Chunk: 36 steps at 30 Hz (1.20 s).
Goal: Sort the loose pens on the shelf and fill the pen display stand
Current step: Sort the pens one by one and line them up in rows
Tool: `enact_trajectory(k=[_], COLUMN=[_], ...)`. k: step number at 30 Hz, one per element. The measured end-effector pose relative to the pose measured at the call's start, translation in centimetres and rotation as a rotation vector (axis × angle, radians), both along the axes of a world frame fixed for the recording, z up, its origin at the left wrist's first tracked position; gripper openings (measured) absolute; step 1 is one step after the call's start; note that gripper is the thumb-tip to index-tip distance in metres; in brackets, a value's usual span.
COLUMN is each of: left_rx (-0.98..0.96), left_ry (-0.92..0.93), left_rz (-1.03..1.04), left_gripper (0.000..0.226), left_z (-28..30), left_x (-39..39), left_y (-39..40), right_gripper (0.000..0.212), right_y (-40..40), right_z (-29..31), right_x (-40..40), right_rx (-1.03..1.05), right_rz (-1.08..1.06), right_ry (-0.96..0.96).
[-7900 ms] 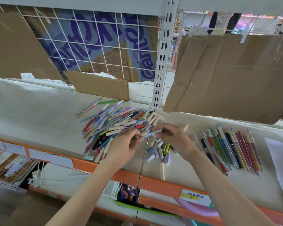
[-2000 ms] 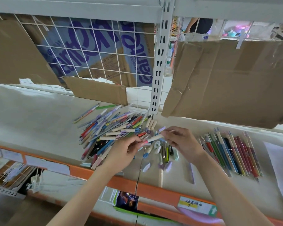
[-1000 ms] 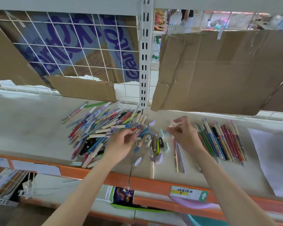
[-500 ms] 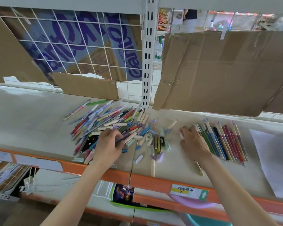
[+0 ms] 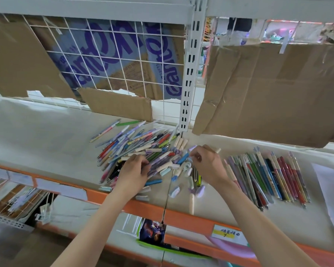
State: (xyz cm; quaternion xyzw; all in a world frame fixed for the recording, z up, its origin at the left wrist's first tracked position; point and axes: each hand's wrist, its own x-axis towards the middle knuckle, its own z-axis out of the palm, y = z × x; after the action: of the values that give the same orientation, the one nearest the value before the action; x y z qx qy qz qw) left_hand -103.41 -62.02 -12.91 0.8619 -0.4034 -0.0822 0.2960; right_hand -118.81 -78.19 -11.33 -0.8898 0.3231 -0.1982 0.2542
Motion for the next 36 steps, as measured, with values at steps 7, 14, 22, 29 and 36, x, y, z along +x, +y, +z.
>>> enact_trajectory(k=[7,14,22,29,36], left_rx=[-0.051,-0.072,-0.100,-0.174,-0.198], left_ry=[0.019,0.111,0.074,0.053,0.013], left_rz=[-0.009,-0.004,-0.008,-0.043,-0.062], left_gripper=[0.007,0.005,0.017,0.014,0.013], left_z=[0.9,0.9,0.4,0.4,0.7], left_x=[-0.4,-0.8,-0.7,-0.8,-0.9], left_y=[0.0,0.3,0.6,0.4,0.4], right_gripper=[0.022,0.023,0.011,0.017,0.024], right_y=[-0.3,-0.4,-0.5,-0.6,-0.8], right_z=[-0.8,-1.3,0.1,1.5,1.2], right_x=[2.2,4.1,3.5,1.9,1.5], right_rx=[-0.076,-0.186,0.001,0.595,0.581], right_rz=[0.154,0.206,0.205,0.157,0.153], right_ry=[-0.016,0.303,0.151,-0.231,-0.333])
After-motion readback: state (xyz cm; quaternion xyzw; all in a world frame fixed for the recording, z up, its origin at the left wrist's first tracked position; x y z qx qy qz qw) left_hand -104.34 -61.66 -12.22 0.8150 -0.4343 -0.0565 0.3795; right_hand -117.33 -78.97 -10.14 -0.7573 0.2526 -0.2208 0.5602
